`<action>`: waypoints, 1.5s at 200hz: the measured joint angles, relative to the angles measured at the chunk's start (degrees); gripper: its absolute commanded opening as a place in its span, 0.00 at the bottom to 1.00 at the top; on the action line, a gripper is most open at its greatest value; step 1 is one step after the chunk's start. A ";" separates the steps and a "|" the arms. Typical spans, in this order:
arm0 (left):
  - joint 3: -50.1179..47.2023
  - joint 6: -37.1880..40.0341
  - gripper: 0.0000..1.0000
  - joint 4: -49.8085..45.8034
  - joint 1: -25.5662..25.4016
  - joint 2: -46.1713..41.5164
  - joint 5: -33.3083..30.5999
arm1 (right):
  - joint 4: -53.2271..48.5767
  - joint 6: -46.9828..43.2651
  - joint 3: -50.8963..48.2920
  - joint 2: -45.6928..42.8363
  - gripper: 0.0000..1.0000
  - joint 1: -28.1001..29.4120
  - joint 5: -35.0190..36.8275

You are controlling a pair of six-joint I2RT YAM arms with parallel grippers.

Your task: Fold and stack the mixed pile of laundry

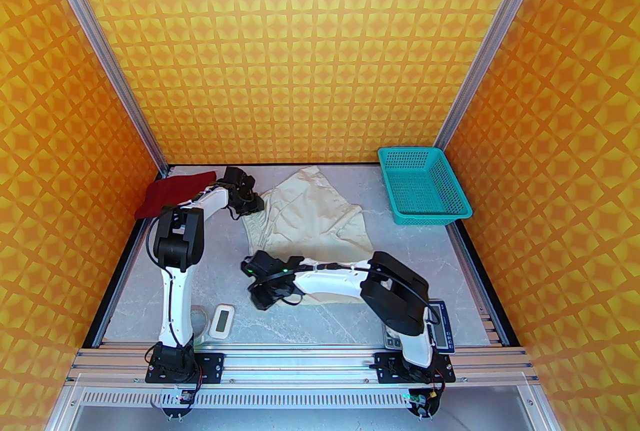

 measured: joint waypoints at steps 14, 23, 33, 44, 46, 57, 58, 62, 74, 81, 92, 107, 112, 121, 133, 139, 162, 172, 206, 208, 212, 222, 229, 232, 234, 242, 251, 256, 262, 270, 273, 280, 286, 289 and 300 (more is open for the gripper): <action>0.96 0.68 0.24 -0.42 0.02 0.37 -0.02 | -0.63 0.02 0.76 -1.18 0.33 -0.44 0.39; 1.07 0.92 0.26 -0.61 0.02 0.37 -0.02 | -1.62 0.07 0.68 -2.75 0.34 -1.27 1.03; 1.14 1.11 0.27 -0.79 0.00 0.28 -0.02 | -2.34 0.11 0.04 -5.09 0.34 -2.47 1.88; 1.11 1.42 0.28 -0.98 0.00 0.00 -0.02 | -3.19 0.33 -1.88 -9.22 0.35 -5.09 3.32; 1.09 1.46 0.28 -1.07 0.00 -0.07 -0.02 | -3.21 0.35 -2.21 -9.79 0.35 -5.40 3.48; 0.85 1.73 0.29 -1.33 0.00 -0.87 -0.04 | -4.35 0.66 -4.72 -14.47 0.37 -9.05 5.33; 0.81 1.73 0.29 -1.36 0.00 -0.94 -0.04 | -4.48 0.74 -5.07 -15.06 0.37 -9.62 5.57; 0.66 1.77 0.30 -1.64 0.00 -1.36 -0.04 | -4.92 0.74 -5.86 -16.50 0.38 -10.84 6.27; -0.57 1.95 0.31 -1.95 -0.07 -3.76 -0.24 | -6.25 1.09 -8.76 -21.18 0.38 -16.17 8.79; -1.66 1.95 0.31 -2.05 -0.24 -5.64 -0.26 | -6.82 1.14 -10.32 -23.21 0.39 -19.26 9.75; -4.07 1.92 0.31 -2.03 -0.48 -9.68 -0.42 | -7.56 1.16 -13.03 -25.79 0.39 -24.55 10.91; -8.33 1.81 0.31 -1.14 -1.29 -16.15 -0.48 | -8.22 1.16 -16.24 -26.99 0.40 -30.86 11.72; -10.14 1.62 0.32 -0.59 -1.73 -18.47 -0.46 | -8.50 1.18 -17.27 -26.97 0.40 -32.87 12.07; -13.16 1.22 0.32 0.52 -2.51 -21.84 -0.46 | -8.98 1.16 -18.67 -26.64 0.40 -35.58 12.17; -17.31 0.50 0.32 2.14 -3.78 -25.66 -0.44 | -9.16 1.18 -20.22 -25.88 0.40 -38.86 12.09; -18.64 0.26 0.32 2.62 -4.26 -26.43 -0.42 | -9.14 1.25 -20.74 -25.27 0.40 -40.26 11.93; -21.40 -0.68 0.31 3.78 -5.53 -24.79 -0.42 | -8.74 1.77 -21.73 -22.56 0.40 -43.56 11.04; -21.53 -0.92 0.30 4.26 -5.51 -22.40 -0.44 | -8.17 2.10 -21.92 -21.18 0.40 -43.80 10.14; -20.28 -1.49 0.29 5.25 -4.85 -14.16 -0.46 | -5.73 3.72 -23.98 -18.69 0.40 -43.76 6.32; -20.06 -1.55 0.29 5.22 -4.83 -13.81 -0.46 | -5.70 3.76 -24.11 -18.69 0.40 -43.76 6.14; -19.37 -1.60 0.29 5.22 -4.74 -12.63 -0.44 | -5.46 4.04 -24.52 -18.64 0.40 -43.76 5.79; -17.29 -1.81 0.29 5.03 -4.52 -10.56 -0.11 | -4.94 4.61 -25.49 -18.67 0.40 -43.76 4.83; -15.76 -1.86 0.29 4.96 -4.39 -9.73 -0.04 | -4.46 4.92 -25.99 -18.75 0.40 -43.71 4.57; -15.02 -1.90 0.29 4.96 -4.37 -9.35 -0.07 | -4.20 5.16 -26.14 -18.91 0.40 -43.71 4.48; -14.32 -1.95 0.29 4.98 -4.28 -9.07 -0.04 | -4.09 5.25 -26.23 -19.02 0.40 -43.71 4.35; -12.44 -2.01 0.29 5.14 -4.13 -8.13 -0.07 | -3.28 5.66 -26.80 -19.41 0.40 -43.52 3.89; -10.21 -2.01 0.29 5.35 -3.82 -6.93 -0.07 | -2.56 6.19 -27.61 -19.87 0.41 -43.01 3.45; -9.18 -2.01 0.29 5.42 -3.65 -6.34 -0.07 | -2.25 6.38 -27.91 -20.17 0.41 -42.71 3.32; -8.20 -2.01 0.29 5.49 -3.37 -5.73 -0.07 | -1.84 6.73 -28.37 -20.50 0.41 -42.21 3.17; -7.08 -2.01 0.29 5.46 -2.97 -4.96 -0.07 | -1.44 7.21 -28.85 -20.83 0.41 -41.46 3.04; -6.73 -2.01 0.29 5.44 -2.82 -4.68 -0.07 | -1.33 7.45 -28.98 -20.94 0.41 -41.13 3.02; -6.05 -2.01 0.29 5.44 -2.47 -4.13 -0.07 | -1.16 7.72 -29.18 -21.07 0.42 -40.52 2.93; -5.68 -1.99 0.29 5.46 -2.19 -3.76 -0.09 | -1.18 8.04 -29.22 -21.16 0.42 -39.93 2.82; -5.53 -2.01 0.29 5.42 -2.05 -3.63 -0.07 | -1.16 8.09 -29.22 -21.20 0.42 -39.69 2.78; -5.27 -1.97 0.29 5.25 -1.55 -3.32 -0.09 | -1.29 8.50 -29.22 -21.31 0.42 -39.06 2.56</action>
